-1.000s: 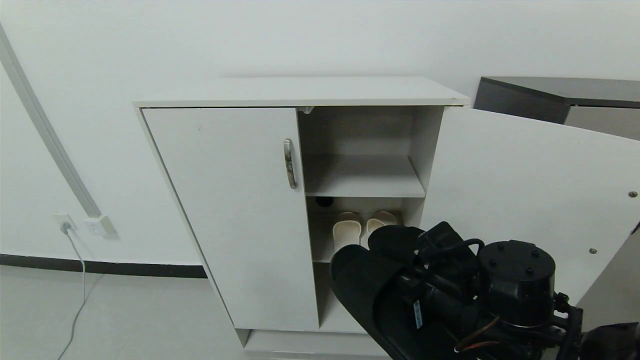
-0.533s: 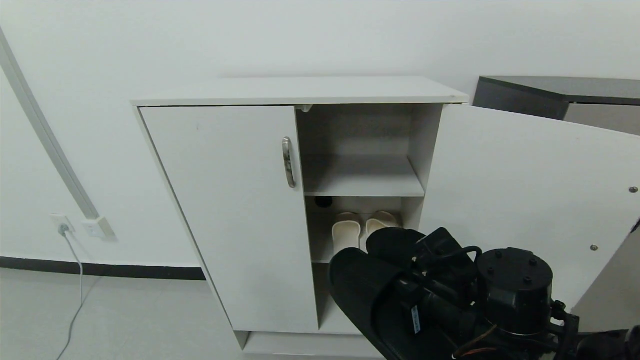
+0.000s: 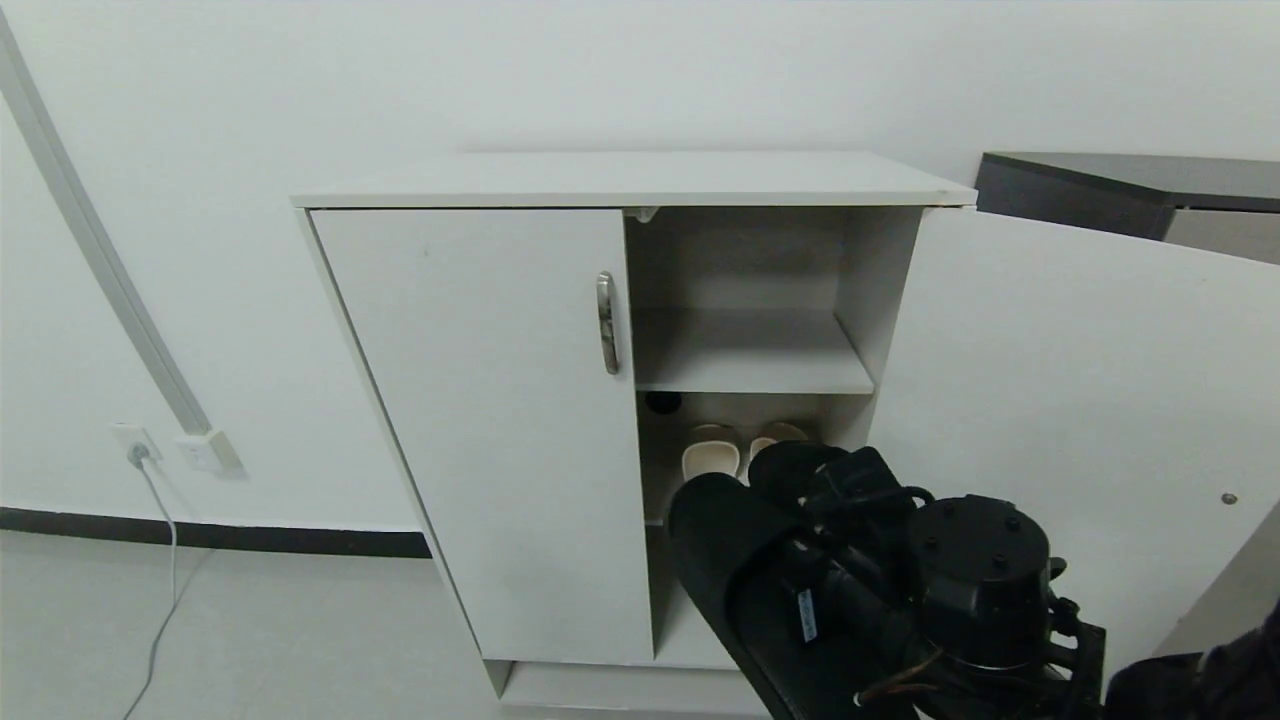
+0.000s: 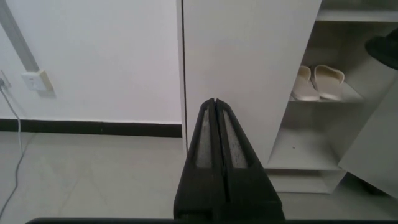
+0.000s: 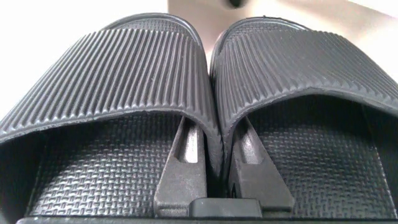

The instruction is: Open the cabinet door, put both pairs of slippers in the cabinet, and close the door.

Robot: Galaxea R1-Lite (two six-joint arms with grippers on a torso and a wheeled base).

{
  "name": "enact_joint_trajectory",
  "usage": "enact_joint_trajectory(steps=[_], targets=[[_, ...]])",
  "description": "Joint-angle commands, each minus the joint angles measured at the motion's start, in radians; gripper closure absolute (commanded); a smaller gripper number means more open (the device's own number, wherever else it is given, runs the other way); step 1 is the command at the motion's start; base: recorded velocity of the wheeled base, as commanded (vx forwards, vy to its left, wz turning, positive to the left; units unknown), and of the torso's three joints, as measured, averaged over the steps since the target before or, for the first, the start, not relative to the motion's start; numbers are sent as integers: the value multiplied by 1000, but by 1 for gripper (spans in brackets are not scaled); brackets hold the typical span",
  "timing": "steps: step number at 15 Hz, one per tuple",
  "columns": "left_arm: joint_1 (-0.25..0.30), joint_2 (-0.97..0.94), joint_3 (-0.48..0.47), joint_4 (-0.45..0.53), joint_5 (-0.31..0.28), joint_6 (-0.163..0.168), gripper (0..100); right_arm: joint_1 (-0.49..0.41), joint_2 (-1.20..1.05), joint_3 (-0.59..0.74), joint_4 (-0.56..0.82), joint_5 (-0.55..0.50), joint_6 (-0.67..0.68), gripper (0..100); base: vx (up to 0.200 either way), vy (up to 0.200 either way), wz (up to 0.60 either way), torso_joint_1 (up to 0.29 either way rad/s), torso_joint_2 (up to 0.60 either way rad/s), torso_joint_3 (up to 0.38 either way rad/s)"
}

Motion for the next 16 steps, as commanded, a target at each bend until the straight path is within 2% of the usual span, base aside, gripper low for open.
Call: enact_joint_trajectory(steps=[1, 4, 5, 12, 16], targets=[[1, 1, 0, -1, 0, -1, 100, 72, 103, -114, 10, -168, 49, 100, 0, 0, 0, 0, 0, 0], [1, 1, 0, -1, 0, 1, 100, 104, 146, -226, 57, -347, 60, 100, 0, 0, 0, 0, 0, 0], [1, 1, 0, -1, 0, 1, 100, 102, 145, -266, 96, -376, 62, 100, 0, 0, 0, 0, 0, 0], [1, 1, 0, -1, 0, 1, 100, 4, 145, -643, 476, -390, 100, 100, 0, 0, 0, 0, 0, 0], [1, 1, 0, -1, 0, 1, 100, -7, 146, -743, 620, -386, 138, 100, 0, 0, 0, 0, 0, 0]])
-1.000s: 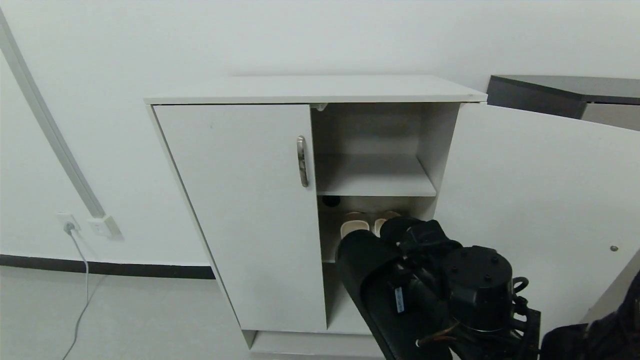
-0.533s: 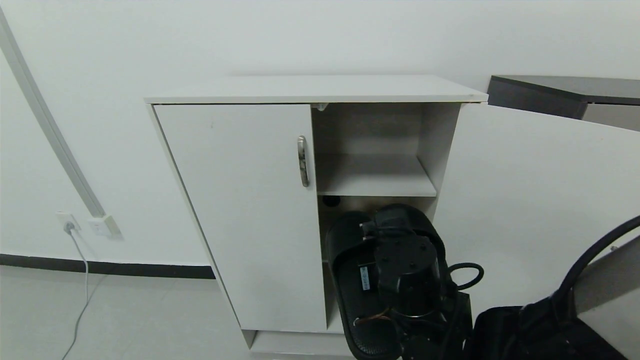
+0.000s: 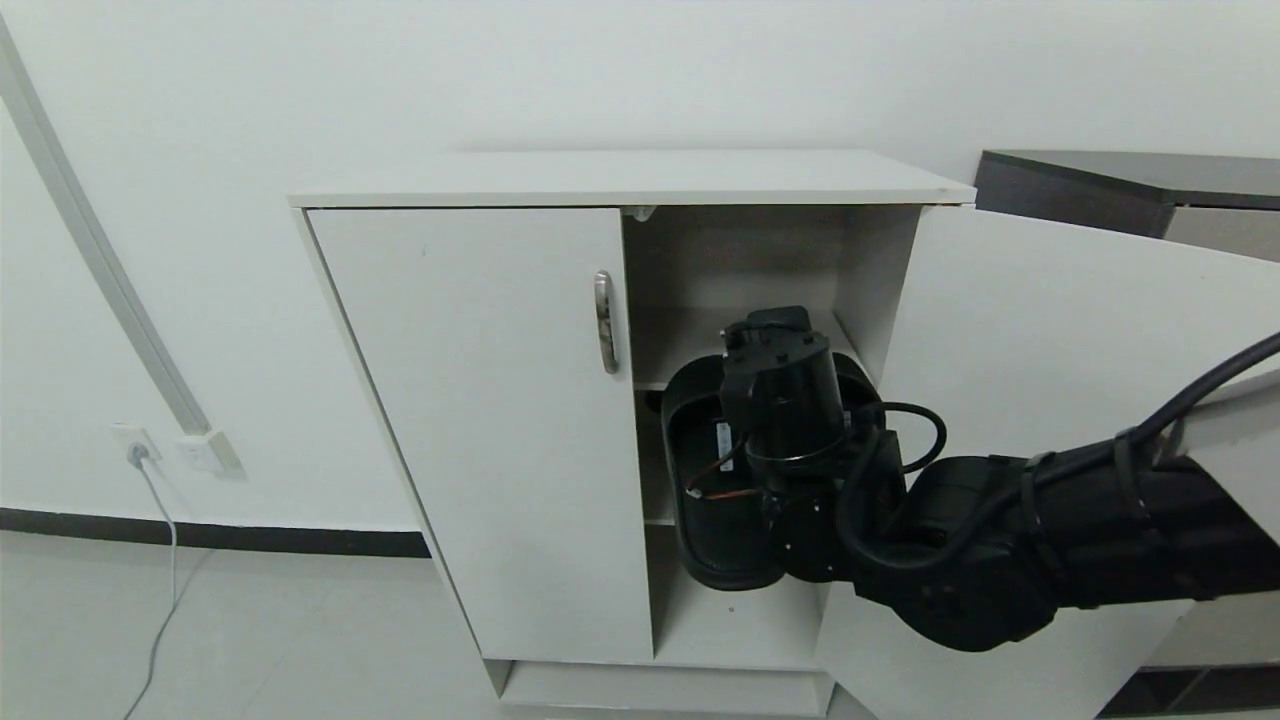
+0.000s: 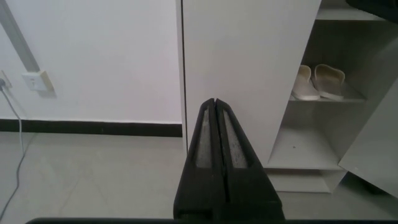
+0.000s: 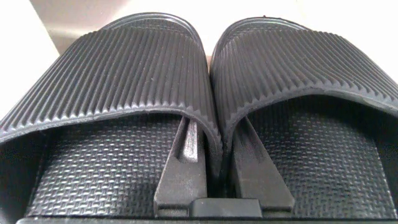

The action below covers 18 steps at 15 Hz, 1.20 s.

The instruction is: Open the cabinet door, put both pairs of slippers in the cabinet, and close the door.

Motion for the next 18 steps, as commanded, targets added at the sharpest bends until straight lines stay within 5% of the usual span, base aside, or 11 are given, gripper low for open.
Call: enact_joint_trajectory(steps=[1, 14, 18], targets=[[0, 1, 0, 0, 0, 0, 100, -10, 1, -63, 50, 4, 3, 100, 0, 0, 0, 0, 0, 0], [0, 1, 0, 0, 0, -3, 100, -15, 25, -59, 63, 11, 21, 100, 0, 0, 0, 0, 0, 0], [0, 1, 0, 0, 0, -2, 100, -15, 24, -61, 63, 11, 18, 100, 200, 0, 0, -2, 4, 6]])
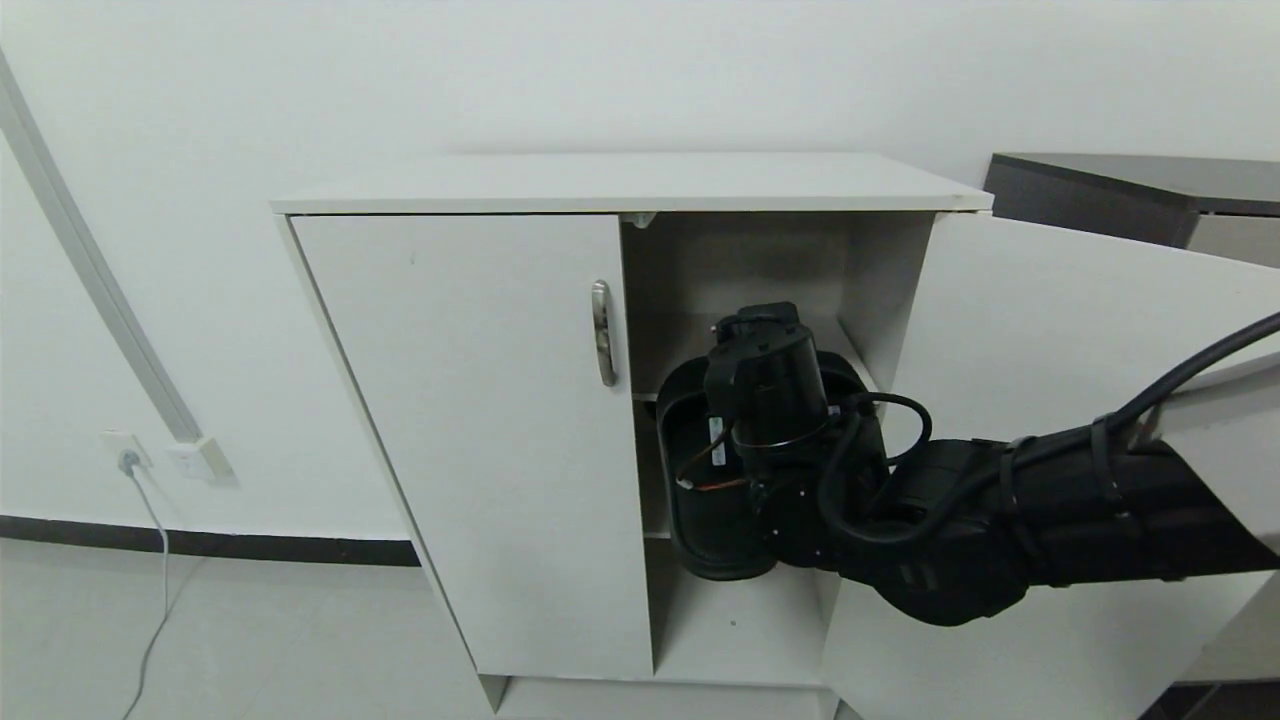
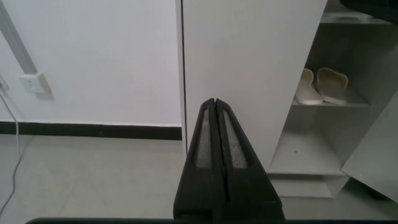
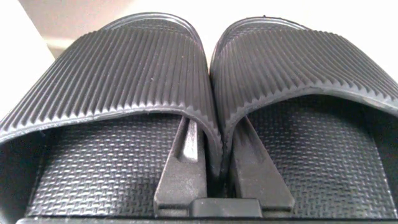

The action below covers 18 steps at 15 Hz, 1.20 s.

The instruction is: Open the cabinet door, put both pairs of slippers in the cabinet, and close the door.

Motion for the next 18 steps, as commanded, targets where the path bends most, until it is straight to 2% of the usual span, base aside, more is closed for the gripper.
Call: enact_joint_trajectory(steps=[1, 8, 13, 18], targets=[[0, 1, 0, -1, 0, -1, 100, 2, -3, 1, 0, 0, -1, 100, 200, 0, 0, 12, 7, -7], [0, 1, 0, -1, 2, -2, 100, 2, -1, 7, -5, 0, 4, 100, 200, 0, 0, 2, -1, 4], [0, 1, 0, -1, 2, -4, 100, -2, 3, 3, -3, 3, 4, 100, 0, 0, 0, 0, 0, 0], [0, 1, 0, -1, 3, -4, 100, -55, 46, -66, 0, 72, 3, 100, 0, 0, 0, 0, 0, 0]])
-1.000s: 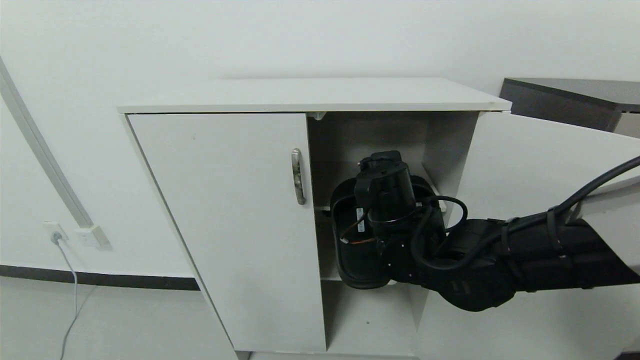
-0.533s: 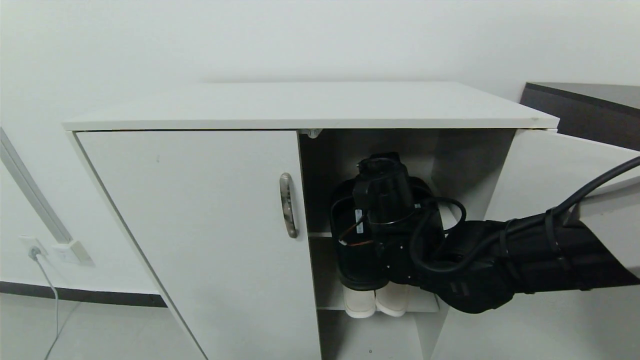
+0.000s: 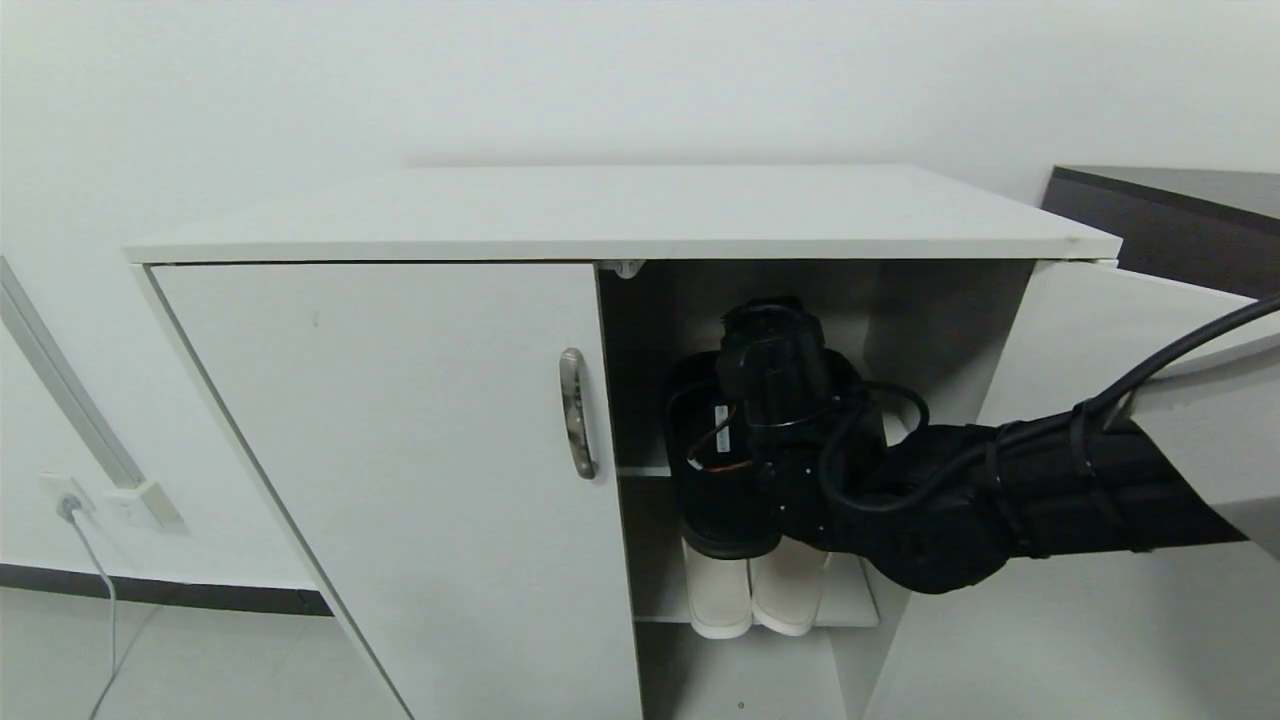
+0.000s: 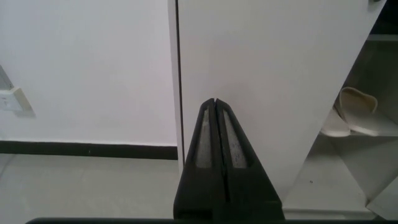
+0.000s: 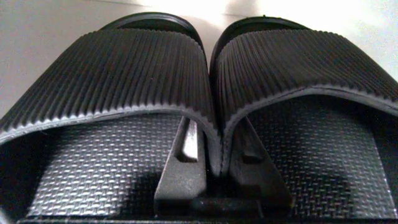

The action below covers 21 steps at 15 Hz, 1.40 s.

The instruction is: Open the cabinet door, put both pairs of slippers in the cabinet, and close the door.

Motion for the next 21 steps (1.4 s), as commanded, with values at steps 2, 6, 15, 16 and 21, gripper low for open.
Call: enact_joint_trajectory(steps=[2, 6, 15, 16, 21], targets=[[0, 1, 0, 0, 1, 0, 100, -34, 57, -77, 2, 14, -6, 100, 0, 0, 0, 0, 0, 0], [0, 1, 0, 0, -1, 0, 100, -68, 101, -175, 59, 41, -7, 100, 0, 0, 0, 0, 0, 0], [0, 1, 0, 0, -1, 0, 100, -129, 149, -238, 68, 42, -1, 100, 0, 0, 0, 0, 0, 0], [0, 1, 0, 0, -1, 0, 100, -134, 150, -240, 70, 42, -1, 100, 0, 0, 0, 0, 0, 0], [0, 1, 0, 0, -1, 0, 100, -142, 164, -238, 70, 44, 0, 0, 0, 0, 0, 0, 0, 0]])
